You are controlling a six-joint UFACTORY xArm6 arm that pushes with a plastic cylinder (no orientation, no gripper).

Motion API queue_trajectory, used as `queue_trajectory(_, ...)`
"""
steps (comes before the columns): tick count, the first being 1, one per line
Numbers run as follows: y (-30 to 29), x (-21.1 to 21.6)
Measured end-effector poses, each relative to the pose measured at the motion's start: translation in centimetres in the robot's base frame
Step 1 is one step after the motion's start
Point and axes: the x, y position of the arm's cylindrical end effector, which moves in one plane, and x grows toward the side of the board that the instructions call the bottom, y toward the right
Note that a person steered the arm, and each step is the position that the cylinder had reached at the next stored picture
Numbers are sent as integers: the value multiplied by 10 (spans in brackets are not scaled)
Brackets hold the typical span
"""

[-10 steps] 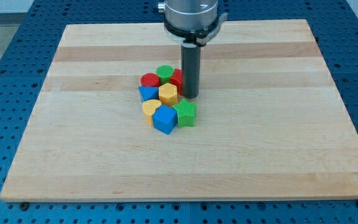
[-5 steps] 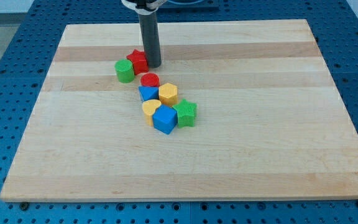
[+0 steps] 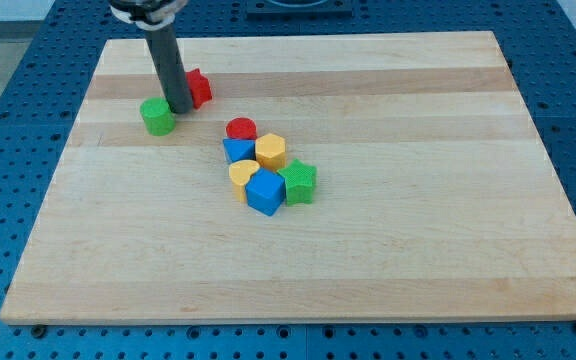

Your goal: Move the red star towards top left

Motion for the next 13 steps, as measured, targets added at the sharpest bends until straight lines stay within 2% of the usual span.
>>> queue_trajectory(1, 2, -17)
queue_trajectory(3, 52, 8)
queue_trajectory(4, 49, -17)
queue_trajectory(6, -6, -47)
queue_trajectory(9, 36, -54)
queue_trajectory(10, 41, -69)
queue_trajectory(11, 23, -83)
queue_trajectory(13, -3, -83)
